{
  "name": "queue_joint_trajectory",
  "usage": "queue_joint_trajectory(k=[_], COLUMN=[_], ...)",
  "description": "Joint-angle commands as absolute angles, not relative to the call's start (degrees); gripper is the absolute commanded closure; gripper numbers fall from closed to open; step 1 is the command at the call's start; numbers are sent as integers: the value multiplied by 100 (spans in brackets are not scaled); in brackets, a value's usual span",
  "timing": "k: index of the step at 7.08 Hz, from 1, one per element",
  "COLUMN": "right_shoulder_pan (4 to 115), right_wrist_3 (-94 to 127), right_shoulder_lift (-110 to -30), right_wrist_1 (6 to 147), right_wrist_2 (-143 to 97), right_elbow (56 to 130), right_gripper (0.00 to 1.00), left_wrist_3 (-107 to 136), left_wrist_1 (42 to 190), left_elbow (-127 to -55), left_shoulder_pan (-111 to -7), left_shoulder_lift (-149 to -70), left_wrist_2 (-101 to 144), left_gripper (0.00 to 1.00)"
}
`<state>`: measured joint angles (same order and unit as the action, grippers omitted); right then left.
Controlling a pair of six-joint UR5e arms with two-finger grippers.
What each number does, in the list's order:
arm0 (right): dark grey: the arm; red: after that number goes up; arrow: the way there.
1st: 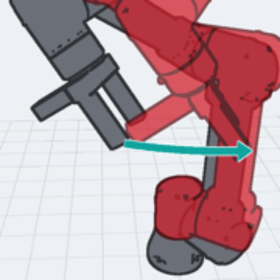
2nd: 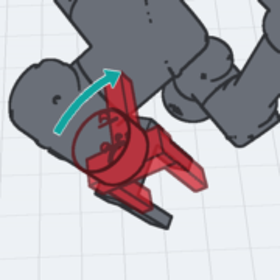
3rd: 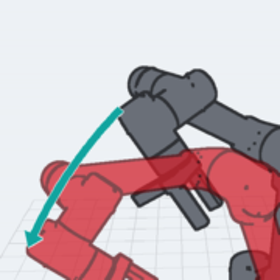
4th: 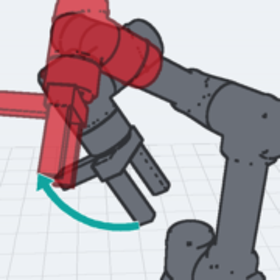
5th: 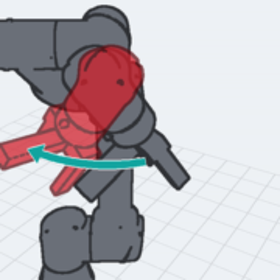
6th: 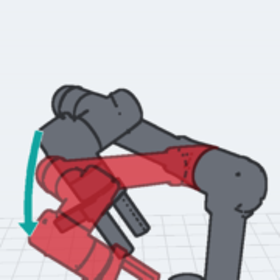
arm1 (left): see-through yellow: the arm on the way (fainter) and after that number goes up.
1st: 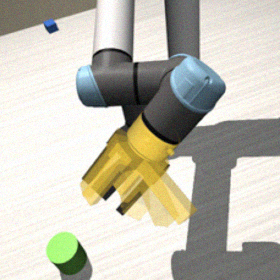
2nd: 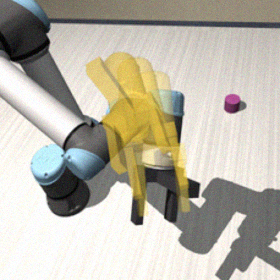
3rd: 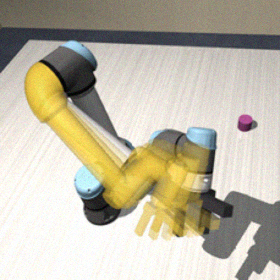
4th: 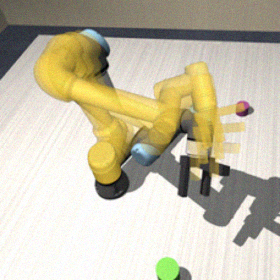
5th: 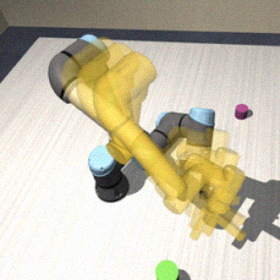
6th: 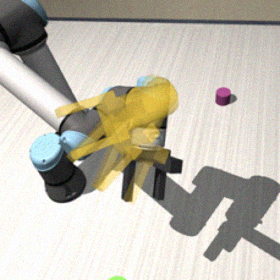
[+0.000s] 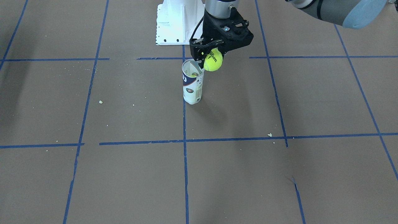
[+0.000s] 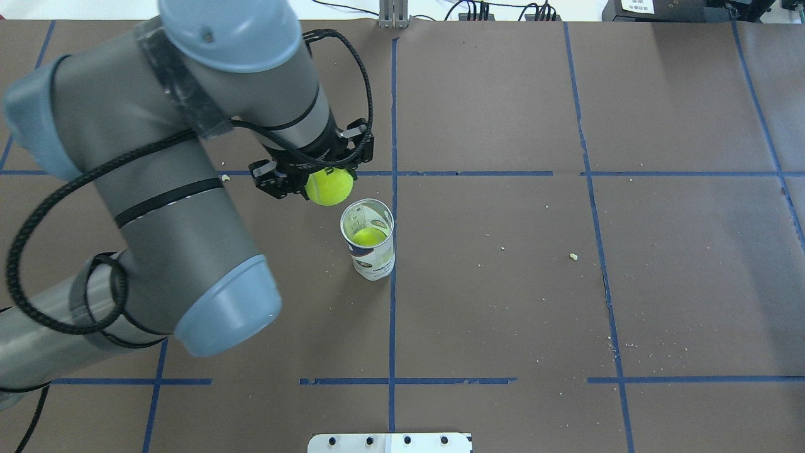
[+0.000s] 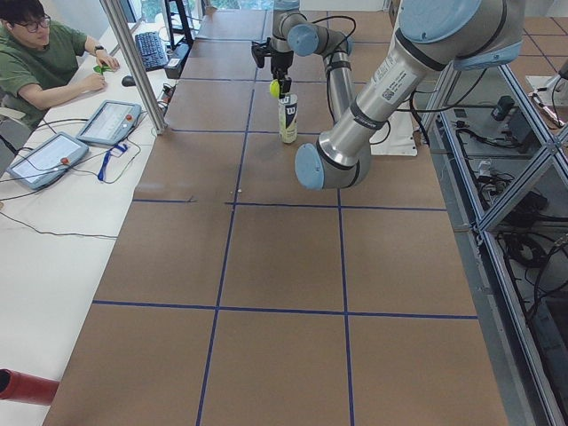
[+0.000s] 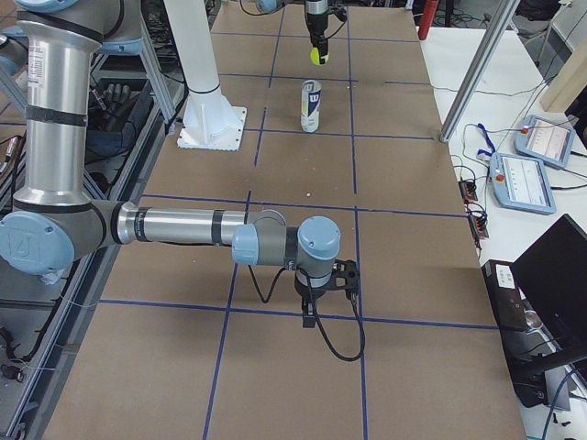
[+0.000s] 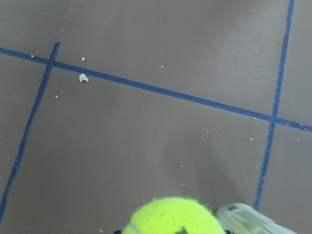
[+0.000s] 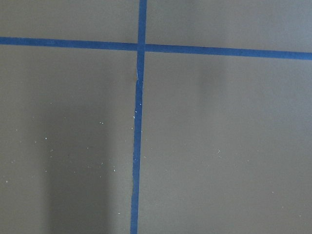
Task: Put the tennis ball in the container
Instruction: 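Carry the ball with the left gripper over the clear can's opening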
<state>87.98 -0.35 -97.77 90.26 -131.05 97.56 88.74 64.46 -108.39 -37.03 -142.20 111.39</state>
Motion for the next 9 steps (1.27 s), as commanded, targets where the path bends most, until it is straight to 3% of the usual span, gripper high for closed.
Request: queue_joint_trajectory(k=[1,3,4,5,6,9], right_shoulder_pan=[8798,8798,8798,8798,8798,8798], right_wrist_3=[-35,-35,-35,-35,-35,-35], right_shoulder_lift=[-9773,-9782,-9782,-9782,-9782,-9782], right_wrist_1=[9026,9026,9026,9026,9026,9026], right_wrist_2=[-13104,-13104,-13104,-13104,-13104,-13104], right_elbow=[9756,9756,9756,9756,9756,9756], right_gripper=[0,0,0,0,0,0], left_wrist_3=[9088,9088,9088,9088,9088,9018], left_wrist_1=[6442,6442,6451,6442,6442,6434], left_elbow=[-10363,-10380,-10380,-10397,-10458,-10782], left_shoulder_pan=[-3542,-3402,-3375,-3366,-3314,-3340], left_shoulder_lift=[-14573,-14494,-14458,-14415,-14379,-14292], left_wrist_2=[11118,11118,11118,11118,11118,11136], left_gripper=[100,95,67,25,0,0])
